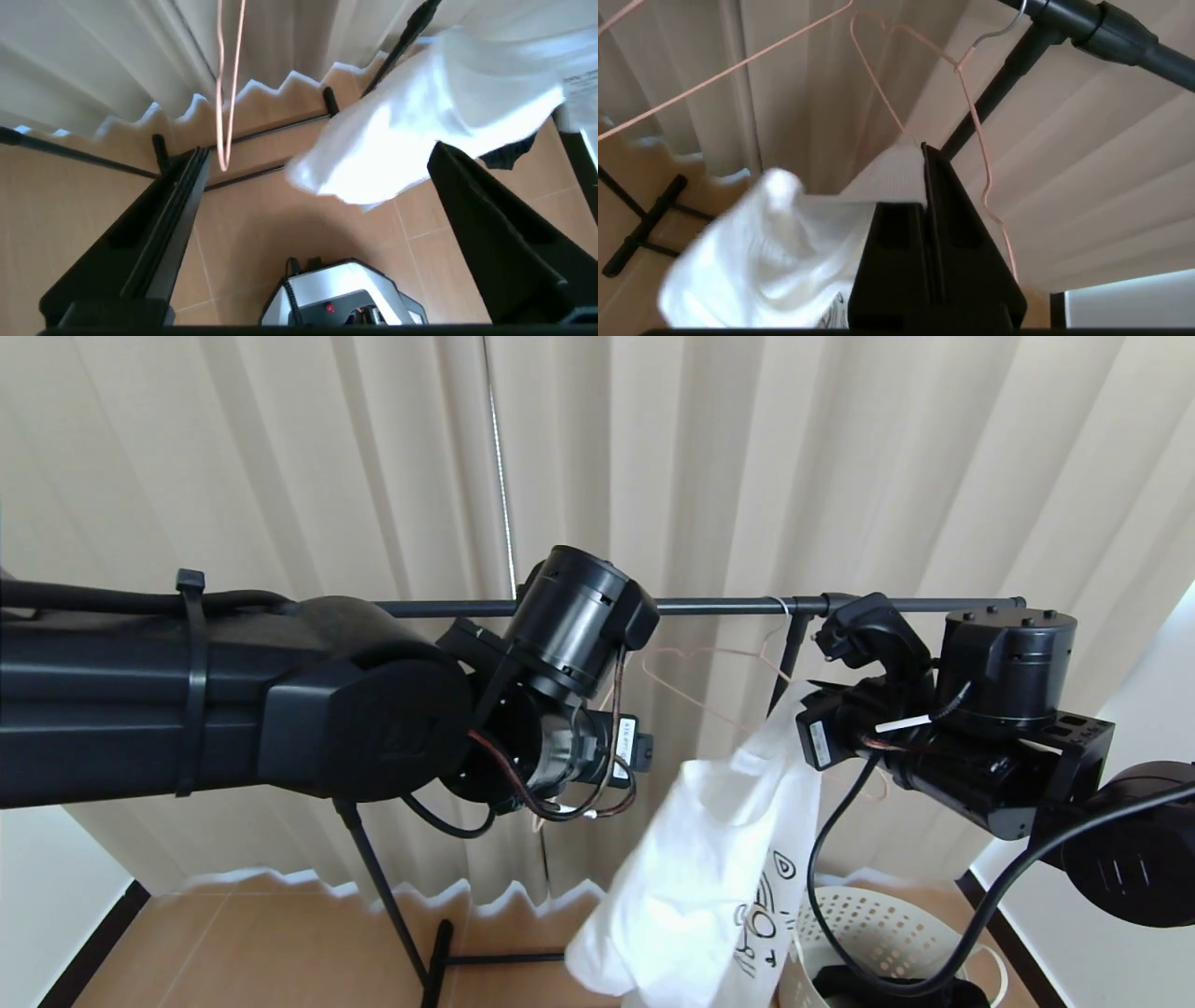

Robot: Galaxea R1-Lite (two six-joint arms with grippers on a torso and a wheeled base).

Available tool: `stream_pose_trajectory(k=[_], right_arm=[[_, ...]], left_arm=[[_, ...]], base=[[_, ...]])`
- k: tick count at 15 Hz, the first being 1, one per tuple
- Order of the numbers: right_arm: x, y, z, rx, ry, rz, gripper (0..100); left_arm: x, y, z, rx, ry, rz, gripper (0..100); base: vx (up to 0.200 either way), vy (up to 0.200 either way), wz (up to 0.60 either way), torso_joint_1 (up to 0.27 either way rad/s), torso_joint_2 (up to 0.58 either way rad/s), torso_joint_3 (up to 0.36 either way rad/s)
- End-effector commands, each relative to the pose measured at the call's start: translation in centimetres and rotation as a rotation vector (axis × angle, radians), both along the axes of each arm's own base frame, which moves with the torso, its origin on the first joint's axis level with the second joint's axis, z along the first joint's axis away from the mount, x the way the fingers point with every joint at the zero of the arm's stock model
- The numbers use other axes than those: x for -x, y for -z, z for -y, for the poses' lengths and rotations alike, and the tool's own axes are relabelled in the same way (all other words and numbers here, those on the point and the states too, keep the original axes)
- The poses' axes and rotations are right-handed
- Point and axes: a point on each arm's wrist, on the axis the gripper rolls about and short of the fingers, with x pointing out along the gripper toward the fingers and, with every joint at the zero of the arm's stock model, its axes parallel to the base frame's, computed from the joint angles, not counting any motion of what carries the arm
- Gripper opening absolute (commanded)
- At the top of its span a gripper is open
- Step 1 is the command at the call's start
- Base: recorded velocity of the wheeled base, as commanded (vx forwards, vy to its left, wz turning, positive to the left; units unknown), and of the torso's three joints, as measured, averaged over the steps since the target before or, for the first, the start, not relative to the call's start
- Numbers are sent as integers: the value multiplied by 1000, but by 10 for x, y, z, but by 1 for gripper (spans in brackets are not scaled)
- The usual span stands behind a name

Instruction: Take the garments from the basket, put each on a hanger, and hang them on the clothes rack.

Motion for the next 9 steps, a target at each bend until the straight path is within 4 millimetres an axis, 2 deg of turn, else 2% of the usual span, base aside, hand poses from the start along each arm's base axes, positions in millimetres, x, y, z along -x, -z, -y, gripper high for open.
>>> stream_pose_trajectory(k=[1, 3, 6, 9], right_arm=[[0, 0, 0, 1, -1, 0, 0], [0, 2, 0, 2, 1, -4, 0], [0, 3, -1, 5, -3, -10, 0], [0, 4, -1, 7, -3, -12, 0]], left_arm=[[-3, 1, -2, -2, -10, -3, 100], [-9, 2, -5, -2, -26, -2, 100], [-30, 14, -6, -5, -48, 20, 100], [-63, 38, 0, -30, -62, 42, 100]], base=[[0, 0, 0, 0, 0, 0], [0, 0, 0, 0, 0, 0], [0, 0, 0, 0, 0, 0], [0, 0, 0, 0, 0, 0]])
